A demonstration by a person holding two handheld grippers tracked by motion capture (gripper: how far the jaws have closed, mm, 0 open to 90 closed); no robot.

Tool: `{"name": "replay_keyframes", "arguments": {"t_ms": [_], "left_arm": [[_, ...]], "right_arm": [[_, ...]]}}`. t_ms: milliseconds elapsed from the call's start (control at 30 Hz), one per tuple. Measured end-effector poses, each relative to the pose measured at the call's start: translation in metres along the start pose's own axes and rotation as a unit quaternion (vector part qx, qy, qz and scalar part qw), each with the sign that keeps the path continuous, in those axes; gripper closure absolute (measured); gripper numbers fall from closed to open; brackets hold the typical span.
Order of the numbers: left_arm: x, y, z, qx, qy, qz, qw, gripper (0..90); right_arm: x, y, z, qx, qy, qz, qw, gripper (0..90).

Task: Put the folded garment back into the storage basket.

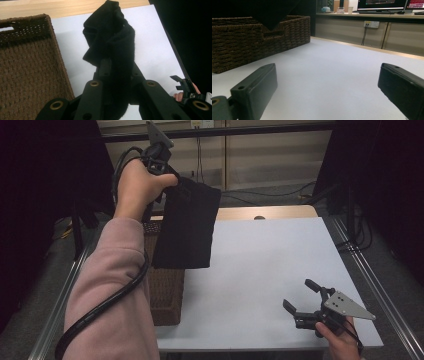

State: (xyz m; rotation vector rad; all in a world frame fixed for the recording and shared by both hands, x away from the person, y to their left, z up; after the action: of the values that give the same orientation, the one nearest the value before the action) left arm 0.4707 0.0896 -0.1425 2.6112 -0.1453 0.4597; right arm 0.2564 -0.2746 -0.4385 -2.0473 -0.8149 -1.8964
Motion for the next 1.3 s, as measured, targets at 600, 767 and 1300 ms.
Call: {"name": "replay_keyframes", "arguments": {"t_ms": [600, 767, 1300], "left_arm": [[0.003, -0.011, -0.024, 0.012, 0.004, -0.009, 0.9999, 79.0], [0.004, -0.014, -0.028, 0.015, 0.008, -0.016, 0.9997, 79.1], [0.004, -0.027, -0.04, 0.026, 0.014, -0.029, 0.9991, 79.1]], "right_arm": [[0.0, 0.0, 0.0, 0.0, 0.001, -0.003, 1.0, 2.1], [0.0, -0.001, 0.0, 0.0, 0.0, -0.002, 1.0, 2.1], [0.0, -0.001, 0.0, 0.0, -0.001, -0.002, 1.0, 2.1]]}}
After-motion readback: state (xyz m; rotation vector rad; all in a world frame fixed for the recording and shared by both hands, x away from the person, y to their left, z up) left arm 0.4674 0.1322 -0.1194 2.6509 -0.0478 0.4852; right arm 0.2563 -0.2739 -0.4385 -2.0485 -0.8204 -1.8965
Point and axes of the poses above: each handheld gripper's, and its own axes: z roughly forward along the jaws, x roughly out of its top, y roughly to its right, the point moved 2 cm from there along z, roughly forward along the jaws, and after that the axes turned 15 degrees about -z, right-handed, at the moved point
